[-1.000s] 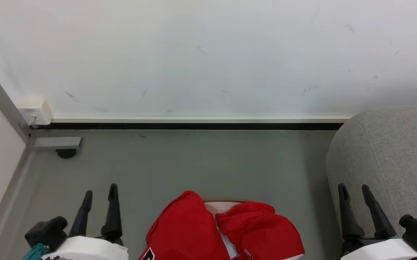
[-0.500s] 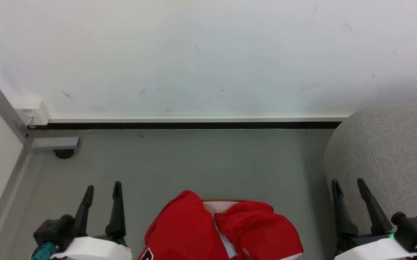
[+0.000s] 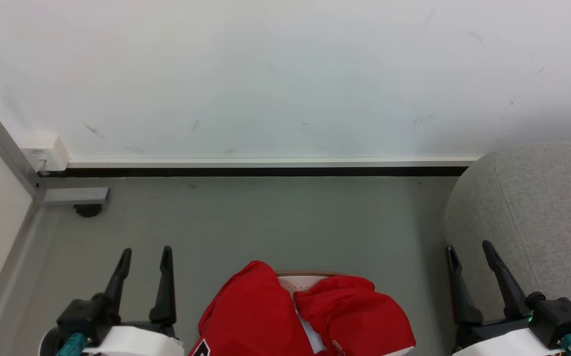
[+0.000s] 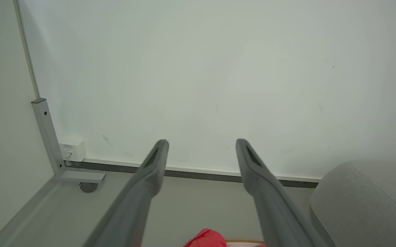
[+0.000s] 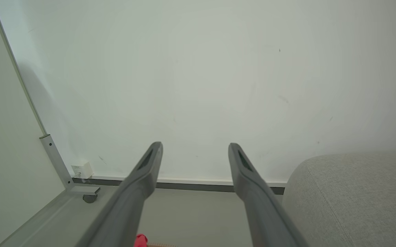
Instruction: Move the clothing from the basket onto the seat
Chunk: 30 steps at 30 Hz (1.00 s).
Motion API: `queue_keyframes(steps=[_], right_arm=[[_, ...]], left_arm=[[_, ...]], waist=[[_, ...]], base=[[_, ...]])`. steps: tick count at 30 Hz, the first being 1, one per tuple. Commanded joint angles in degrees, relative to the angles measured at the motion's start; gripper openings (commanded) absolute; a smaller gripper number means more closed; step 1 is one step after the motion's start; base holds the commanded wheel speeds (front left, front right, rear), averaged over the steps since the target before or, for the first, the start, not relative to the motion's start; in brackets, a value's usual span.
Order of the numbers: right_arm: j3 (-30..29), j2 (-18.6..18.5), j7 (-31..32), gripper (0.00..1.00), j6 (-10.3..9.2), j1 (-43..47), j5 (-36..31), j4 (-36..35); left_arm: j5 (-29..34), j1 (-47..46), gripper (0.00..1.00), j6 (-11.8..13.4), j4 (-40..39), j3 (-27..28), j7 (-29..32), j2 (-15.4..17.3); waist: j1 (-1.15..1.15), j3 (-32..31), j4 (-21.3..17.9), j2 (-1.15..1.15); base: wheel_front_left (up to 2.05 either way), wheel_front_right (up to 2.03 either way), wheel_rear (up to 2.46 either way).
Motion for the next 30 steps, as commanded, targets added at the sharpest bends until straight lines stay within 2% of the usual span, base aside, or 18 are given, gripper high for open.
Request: queue_keyframes(steps=[1,19,30], right_arm=[[0.11,-0.06,-0.40,1.00,-0.08,-0.71,-0.95,-0.49],[1.33,-0.08,-2.34,1.00,-0.10,-0.91,-6.87,-0.55],[1.51,-0.08,-2.26,1.00,-0.10,-0.86,-6.60,-0.53]], left_arm=[[1.28,-0.08,1.00,-0.23,-0.41,0.05,-0.65,0.22],[6.62,-0.43,1.00,-2.59,0.47,1.48,-2.44,-0.82],[6.50,-0.29,1.00,-3.23,0.59,2.06,-2.42,-1.04]], waist=[[0.00,-0.01,0.02,0.00],[0.00,0.23,-0.14,0.00],[0.00,-0.02,-0.18,0.00]], base=[[0.00,0.00,0.00],[0.00,0.00,0.00],[0.00,0.00,0.00]])
